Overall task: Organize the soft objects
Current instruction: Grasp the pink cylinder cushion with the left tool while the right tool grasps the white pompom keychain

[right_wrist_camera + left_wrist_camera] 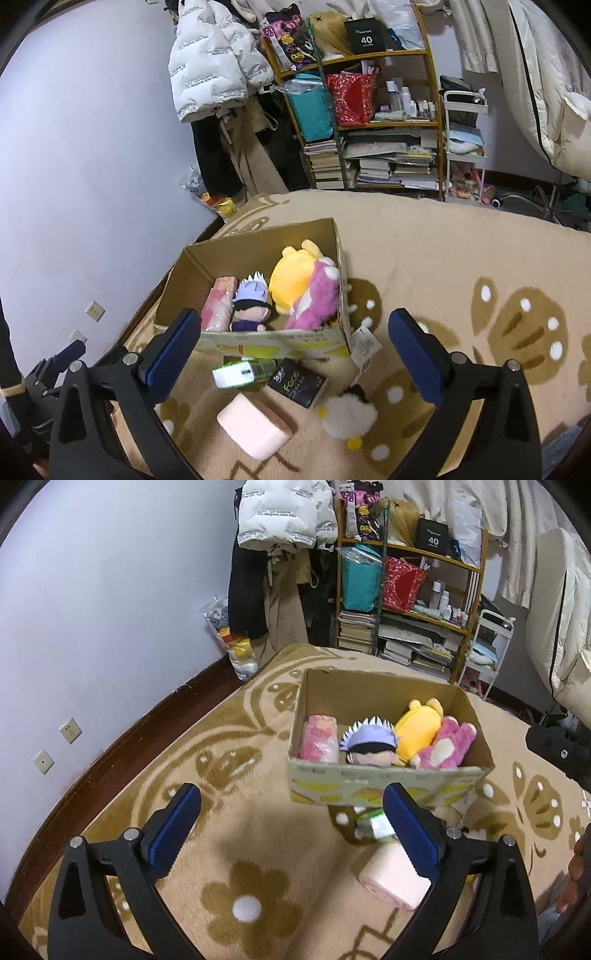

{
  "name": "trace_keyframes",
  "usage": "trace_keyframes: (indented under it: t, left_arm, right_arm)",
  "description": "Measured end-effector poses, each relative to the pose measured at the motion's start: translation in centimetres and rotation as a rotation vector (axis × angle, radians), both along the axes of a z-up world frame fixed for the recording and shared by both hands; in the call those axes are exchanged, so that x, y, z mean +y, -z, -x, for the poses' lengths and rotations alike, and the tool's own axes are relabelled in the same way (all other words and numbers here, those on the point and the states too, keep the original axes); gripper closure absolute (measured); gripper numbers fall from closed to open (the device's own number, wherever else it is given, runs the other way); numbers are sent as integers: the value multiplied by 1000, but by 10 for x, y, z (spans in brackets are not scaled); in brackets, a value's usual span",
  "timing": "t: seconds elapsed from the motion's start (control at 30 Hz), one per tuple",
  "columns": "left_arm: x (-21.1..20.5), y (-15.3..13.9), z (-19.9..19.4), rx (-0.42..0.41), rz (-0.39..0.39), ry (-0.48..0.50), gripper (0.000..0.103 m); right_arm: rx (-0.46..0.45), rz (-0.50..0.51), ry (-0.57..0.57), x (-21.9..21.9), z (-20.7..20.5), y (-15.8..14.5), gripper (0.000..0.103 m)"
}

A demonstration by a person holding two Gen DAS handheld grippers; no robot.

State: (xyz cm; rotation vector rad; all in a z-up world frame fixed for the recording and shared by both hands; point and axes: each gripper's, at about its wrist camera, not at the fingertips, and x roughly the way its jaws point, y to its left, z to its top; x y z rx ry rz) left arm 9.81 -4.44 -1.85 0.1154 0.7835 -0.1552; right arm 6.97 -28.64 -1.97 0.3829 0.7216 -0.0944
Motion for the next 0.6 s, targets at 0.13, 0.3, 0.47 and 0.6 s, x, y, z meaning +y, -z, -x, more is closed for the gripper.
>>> trace_keyframes:
  t: [0.13,0.3,0.47,0.6]
  left_arm:
    - [-2,5,4,28,9,20,5]
    - [-8,16,7,63,12,37,5]
    - [-13,29,5,99,2,44,5]
    - [-15,40,3,135,9,52,5]
  right_arm:
    - [28,2,7,1,5,4,0]
    - [87,-12,13,4,8,19,0]
    - [140,-22,9,7,9,34,0]
    - [186,-26,6,9,6,46,0]
